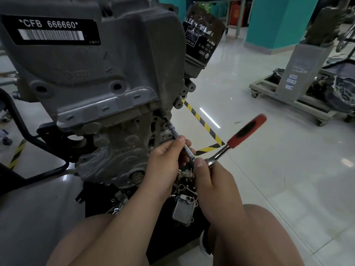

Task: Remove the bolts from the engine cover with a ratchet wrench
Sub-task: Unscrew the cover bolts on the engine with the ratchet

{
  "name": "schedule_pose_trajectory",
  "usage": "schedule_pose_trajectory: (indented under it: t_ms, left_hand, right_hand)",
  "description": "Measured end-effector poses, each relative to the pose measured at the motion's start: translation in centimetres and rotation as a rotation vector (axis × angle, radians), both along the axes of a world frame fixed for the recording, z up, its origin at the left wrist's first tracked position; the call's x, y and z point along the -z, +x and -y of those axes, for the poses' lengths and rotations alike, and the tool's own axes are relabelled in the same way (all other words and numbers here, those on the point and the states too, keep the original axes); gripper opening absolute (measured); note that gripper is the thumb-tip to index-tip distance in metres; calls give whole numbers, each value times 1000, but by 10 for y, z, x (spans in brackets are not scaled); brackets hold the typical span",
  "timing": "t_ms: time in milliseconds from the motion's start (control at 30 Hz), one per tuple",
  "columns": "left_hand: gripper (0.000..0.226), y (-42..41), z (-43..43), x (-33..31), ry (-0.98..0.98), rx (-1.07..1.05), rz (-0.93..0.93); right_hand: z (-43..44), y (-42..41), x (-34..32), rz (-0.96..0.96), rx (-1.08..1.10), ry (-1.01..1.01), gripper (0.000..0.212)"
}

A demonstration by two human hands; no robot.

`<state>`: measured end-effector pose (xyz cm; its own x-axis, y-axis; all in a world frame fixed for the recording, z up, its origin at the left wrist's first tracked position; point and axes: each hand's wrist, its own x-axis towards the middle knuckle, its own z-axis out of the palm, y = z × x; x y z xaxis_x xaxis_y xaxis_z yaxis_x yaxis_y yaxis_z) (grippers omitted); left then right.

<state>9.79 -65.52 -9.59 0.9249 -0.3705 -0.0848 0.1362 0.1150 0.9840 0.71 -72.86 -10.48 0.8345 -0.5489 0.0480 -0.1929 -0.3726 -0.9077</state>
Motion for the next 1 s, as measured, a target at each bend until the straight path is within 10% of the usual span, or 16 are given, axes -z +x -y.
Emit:
schedule_pose_trajectory:
  t_ms: [300,500,767,1000]
  left_hand:
    - [38,0,-2,-4,-2,42,-39]
    - [43,1,-4,-5,3,106,-15]
    - [46,1,-3,-2,2,114,-79]
    - [48,1,-7,-2,9,88,-77]
  right_hand:
    - [-1,1,11,60,5,-223,30]
    - [-7,10,8,3,34,639,71]
    - [-25,5,-1,56,-197,1557,66]
    - [-28,2,-4,123,-368,1949,61]
